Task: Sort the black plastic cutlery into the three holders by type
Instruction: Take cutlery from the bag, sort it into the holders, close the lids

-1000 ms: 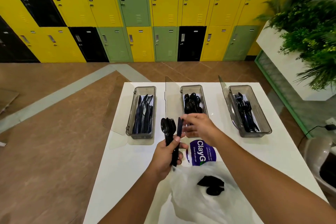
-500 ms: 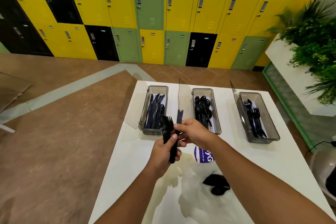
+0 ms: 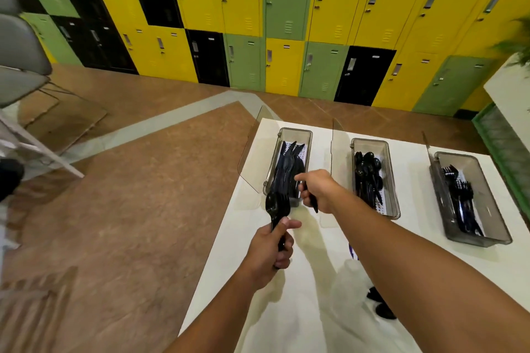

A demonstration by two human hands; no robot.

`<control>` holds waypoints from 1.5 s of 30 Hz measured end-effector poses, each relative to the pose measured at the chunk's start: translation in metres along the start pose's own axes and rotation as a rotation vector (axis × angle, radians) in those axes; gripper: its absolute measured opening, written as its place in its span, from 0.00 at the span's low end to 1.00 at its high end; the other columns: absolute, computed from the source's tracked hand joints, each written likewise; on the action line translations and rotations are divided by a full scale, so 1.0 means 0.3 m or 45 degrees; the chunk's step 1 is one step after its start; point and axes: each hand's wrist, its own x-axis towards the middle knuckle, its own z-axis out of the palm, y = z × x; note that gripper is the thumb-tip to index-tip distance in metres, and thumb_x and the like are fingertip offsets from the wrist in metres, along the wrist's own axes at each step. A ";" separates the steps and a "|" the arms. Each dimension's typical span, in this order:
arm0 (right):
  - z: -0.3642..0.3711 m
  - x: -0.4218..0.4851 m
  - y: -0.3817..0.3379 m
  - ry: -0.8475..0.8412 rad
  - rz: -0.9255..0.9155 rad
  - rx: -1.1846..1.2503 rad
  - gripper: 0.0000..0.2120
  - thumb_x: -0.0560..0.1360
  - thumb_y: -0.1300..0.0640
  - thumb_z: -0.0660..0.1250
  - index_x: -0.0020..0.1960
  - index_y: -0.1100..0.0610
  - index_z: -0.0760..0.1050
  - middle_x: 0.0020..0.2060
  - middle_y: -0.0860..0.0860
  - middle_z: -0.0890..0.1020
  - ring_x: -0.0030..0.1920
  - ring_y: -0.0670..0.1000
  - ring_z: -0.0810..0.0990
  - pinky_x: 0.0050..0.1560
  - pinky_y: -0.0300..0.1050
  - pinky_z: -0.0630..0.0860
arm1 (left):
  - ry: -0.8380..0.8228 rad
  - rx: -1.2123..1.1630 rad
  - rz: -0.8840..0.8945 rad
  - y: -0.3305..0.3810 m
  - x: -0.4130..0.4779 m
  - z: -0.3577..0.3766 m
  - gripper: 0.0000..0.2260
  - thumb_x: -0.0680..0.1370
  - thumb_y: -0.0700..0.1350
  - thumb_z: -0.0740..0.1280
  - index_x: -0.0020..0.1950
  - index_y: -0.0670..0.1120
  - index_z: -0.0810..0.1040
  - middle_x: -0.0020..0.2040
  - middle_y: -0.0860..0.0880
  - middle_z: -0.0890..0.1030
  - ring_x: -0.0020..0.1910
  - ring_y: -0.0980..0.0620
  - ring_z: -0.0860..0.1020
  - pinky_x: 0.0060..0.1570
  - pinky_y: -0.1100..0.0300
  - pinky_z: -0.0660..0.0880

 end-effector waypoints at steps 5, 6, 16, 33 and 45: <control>0.047 0.056 -0.026 0.059 -0.045 0.040 0.09 0.81 0.64 0.56 0.45 0.61 0.72 0.36 0.56 0.76 0.32 0.53 0.74 0.30 0.45 0.70 | -0.038 -0.065 -0.038 -0.004 -0.009 -0.019 0.17 0.84 0.51 0.60 0.61 0.40 0.80 0.32 0.48 0.71 0.25 0.54 0.59 0.26 0.63 0.54; 0.051 0.065 -0.031 0.071 -0.060 0.054 0.08 0.81 0.64 0.57 0.45 0.61 0.72 0.38 0.57 0.76 0.36 0.55 0.76 0.33 0.47 0.73 | -0.042 -0.056 -0.035 -0.005 -0.009 -0.021 0.17 0.84 0.51 0.60 0.61 0.40 0.80 0.32 0.48 0.71 0.25 0.54 0.59 0.26 0.63 0.55; -0.023 -0.082 0.042 -0.296 -0.113 0.080 0.18 0.79 0.51 0.68 0.61 0.63 0.78 0.52 0.59 0.84 0.46 0.58 0.82 0.48 0.51 0.79 | -0.099 0.078 0.068 0.009 -0.007 0.013 0.15 0.84 0.52 0.61 0.61 0.45 0.82 0.36 0.46 0.77 0.27 0.51 0.68 0.29 0.60 0.64; -0.369 -0.270 0.203 -0.364 -0.163 0.215 0.09 0.80 0.55 0.67 0.49 0.62 0.77 0.36 0.59 0.79 0.25 0.54 0.72 0.41 0.51 0.76 | -0.265 0.252 0.072 -0.028 0.052 0.324 0.16 0.84 0.49 0.61 0.60 0.37 0.78 0.36 0.45 0.81 0.24 0.53 0.69 0.25 0.63 0.60; -0.562 -0.310 0.257 -0.208 -0.157 0.455 0.21 0.79 0.54 0.68 0.62 0.71 0.74 0.52 0.72 0.80 0.27 0.56 0.73 0.26 0.45 0.72 | -0.463 0.285 -0.048 -0.079 0.071 0.508 0.17 0.84 0.49 0.61 0.61 0.35 0.77 0.35 0.45 0.79 0.23 0.54 0.65 0.25 0.64 0.58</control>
